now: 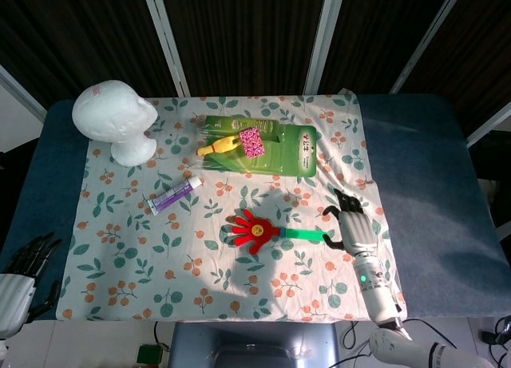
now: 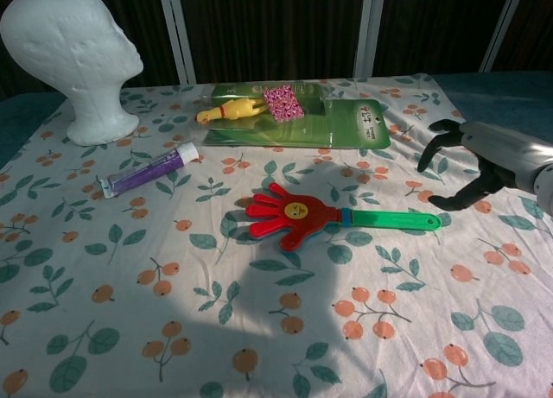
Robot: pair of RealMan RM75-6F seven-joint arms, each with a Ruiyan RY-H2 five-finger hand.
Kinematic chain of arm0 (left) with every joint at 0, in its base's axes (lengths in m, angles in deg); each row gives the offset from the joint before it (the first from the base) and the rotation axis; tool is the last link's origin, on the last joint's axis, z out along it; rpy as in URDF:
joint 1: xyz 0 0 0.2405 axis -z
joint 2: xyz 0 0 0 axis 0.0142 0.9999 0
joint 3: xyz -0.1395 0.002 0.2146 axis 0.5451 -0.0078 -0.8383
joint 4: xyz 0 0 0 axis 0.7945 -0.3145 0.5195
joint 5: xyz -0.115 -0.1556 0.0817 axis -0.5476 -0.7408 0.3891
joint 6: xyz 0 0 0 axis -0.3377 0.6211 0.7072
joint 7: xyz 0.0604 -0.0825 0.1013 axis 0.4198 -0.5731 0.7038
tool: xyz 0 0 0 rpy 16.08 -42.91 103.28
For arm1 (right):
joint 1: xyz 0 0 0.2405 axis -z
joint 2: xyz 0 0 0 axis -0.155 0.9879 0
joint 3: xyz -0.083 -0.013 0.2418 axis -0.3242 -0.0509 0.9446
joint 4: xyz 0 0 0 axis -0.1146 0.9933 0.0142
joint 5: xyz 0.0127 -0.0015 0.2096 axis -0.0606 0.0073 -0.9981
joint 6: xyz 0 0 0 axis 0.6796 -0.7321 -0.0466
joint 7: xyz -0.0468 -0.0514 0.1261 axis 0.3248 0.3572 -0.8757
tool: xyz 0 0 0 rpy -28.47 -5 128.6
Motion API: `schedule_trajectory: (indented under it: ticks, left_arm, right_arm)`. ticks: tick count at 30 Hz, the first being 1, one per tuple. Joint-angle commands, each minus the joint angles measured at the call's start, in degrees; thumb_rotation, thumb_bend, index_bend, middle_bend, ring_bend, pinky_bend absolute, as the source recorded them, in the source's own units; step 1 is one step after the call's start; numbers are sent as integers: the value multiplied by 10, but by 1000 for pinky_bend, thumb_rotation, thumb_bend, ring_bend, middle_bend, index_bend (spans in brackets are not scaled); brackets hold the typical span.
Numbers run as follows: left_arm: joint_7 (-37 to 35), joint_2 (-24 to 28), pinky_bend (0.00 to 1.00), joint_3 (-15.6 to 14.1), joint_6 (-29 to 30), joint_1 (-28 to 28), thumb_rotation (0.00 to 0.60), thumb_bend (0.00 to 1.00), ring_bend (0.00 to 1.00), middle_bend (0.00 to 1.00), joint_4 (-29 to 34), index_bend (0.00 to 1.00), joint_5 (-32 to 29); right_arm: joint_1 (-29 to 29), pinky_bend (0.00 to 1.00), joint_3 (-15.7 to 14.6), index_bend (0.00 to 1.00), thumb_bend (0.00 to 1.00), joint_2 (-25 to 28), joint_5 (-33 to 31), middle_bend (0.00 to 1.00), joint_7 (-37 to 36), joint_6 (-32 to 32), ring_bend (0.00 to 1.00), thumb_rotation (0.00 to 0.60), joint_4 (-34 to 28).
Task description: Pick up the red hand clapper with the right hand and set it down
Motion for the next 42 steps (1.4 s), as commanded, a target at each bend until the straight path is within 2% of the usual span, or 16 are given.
schedule_trajectory:
  ticks: [1,15,24,42]
  left_arm:
    - [-1,1,160,0,0,0,600,514,0,0,1,0,0]
    - [-6,2,161,-2,4,-1,600,515,0,0,-1,0,6]
    - [-11,4,160,-3,7,-2,600,516,0,0,-3,0,8]
    - [-15,5,160,-3,9,-2,600,515,0,0,-3,0,7]
  right_arm:
    - [-26,0,11,492,400,-24,-34,55,11,14,0,600,17]
    - [-69,0,-8,527,402,-55,-96,64,33,4,0,600,21]
    - [-88,0,-18,527,402,-86,-108,69,29,-6,0,600,45]
    - [-108,0,-25,550,402,-109,-117,82,18,-11,0,600,72]
